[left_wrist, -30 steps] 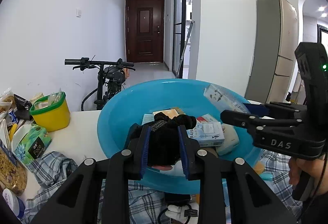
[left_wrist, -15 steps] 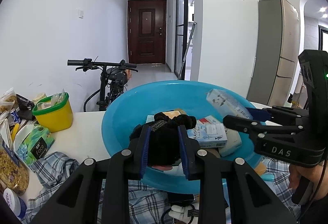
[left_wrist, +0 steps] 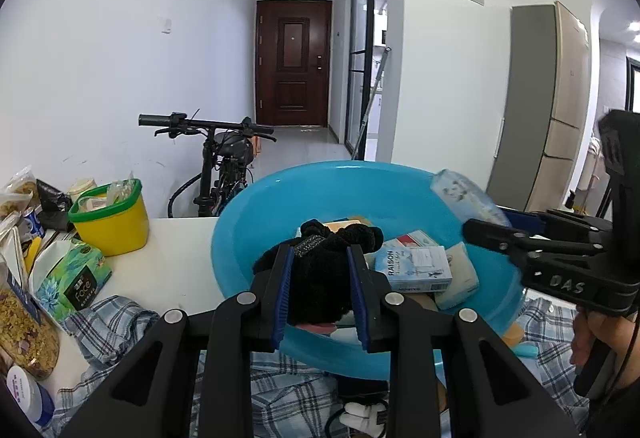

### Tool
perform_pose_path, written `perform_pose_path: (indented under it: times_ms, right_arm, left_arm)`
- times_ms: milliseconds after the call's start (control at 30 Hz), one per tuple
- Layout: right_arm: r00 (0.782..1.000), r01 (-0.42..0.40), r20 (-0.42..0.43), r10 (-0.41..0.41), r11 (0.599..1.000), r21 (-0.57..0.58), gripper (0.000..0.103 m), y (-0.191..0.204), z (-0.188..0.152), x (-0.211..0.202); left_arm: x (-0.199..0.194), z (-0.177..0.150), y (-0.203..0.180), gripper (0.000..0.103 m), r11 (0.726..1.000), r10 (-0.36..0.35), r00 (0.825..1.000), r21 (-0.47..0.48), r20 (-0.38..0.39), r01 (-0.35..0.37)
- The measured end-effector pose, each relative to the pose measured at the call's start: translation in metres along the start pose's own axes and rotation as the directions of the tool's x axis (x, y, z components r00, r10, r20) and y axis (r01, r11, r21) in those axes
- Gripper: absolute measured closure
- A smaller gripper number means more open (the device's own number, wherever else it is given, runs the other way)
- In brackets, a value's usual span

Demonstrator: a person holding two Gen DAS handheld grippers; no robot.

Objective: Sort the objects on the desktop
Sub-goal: 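Lower the wipes pack into the basin and open the right gripper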

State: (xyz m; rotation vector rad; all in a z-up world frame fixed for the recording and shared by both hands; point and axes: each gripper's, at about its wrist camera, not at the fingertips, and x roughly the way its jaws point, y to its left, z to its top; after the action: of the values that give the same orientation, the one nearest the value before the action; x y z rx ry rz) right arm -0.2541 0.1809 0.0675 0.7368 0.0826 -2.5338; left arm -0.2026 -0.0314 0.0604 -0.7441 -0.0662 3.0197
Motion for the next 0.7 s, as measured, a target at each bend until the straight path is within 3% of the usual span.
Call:
perform_pose_path:
  times_ms: [233, 700]
  right_arm:
    - [0.999, 0.016, 0.043, -0.017, 1.000, 0.021, 0.063, -0.012, 0.004, -0.014]
    - [0.998, -0.007, 0.058, 0.001, 0.994, 0.108, 0.063, -0.042, 0.005, -0.022]
  left_arm:
    - [-0.003, 0.001, 0.018, 0.074, 0.999, 0.011, 1.000, -0.047, 0.002, -0.011]
    - [0.001, 0.001, 0.018, 0.074, 0.999, -0.021, 1.000, -0.030, -0.009, 0.020]
